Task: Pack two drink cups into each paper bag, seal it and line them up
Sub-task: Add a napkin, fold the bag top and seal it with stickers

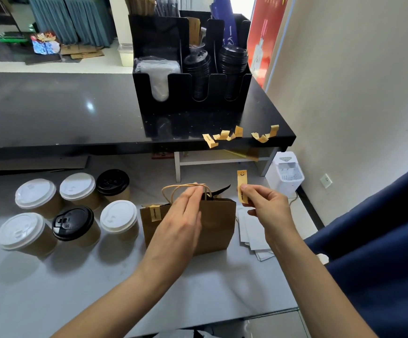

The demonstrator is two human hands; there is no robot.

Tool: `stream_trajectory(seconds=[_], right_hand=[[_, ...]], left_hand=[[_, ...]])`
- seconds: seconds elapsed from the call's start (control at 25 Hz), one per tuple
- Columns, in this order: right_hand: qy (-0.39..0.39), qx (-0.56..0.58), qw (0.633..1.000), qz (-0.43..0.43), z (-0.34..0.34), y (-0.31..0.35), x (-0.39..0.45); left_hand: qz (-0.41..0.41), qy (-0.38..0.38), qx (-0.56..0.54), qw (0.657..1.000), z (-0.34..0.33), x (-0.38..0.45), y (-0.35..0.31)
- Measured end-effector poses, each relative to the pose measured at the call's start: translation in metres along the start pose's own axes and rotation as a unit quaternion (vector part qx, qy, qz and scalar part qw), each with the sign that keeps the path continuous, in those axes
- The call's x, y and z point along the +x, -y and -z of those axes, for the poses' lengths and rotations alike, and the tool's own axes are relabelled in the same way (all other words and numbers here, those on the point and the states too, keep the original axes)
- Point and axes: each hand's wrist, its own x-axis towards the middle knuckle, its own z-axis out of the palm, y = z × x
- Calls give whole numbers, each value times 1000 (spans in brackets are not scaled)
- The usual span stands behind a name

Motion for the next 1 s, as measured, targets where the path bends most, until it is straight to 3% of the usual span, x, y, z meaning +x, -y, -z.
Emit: stream_trajectory(seconds=[0.16,0.36,0.6,1.0], right_hand=[[6,-3,1000,7,3,-11,-5],[60,45,997,3,-2,-23,-11],[82,47,995,36,-10,-30,-11],[48,38,997,49,-23,-36,-5]], left_hand=[[63,12,-94,994,-9,14,-2],[112,37,-115,986,-20,37,5],[115,98,-69,986,-25,52,12],[83,43,-59,994,-33,48,16]])
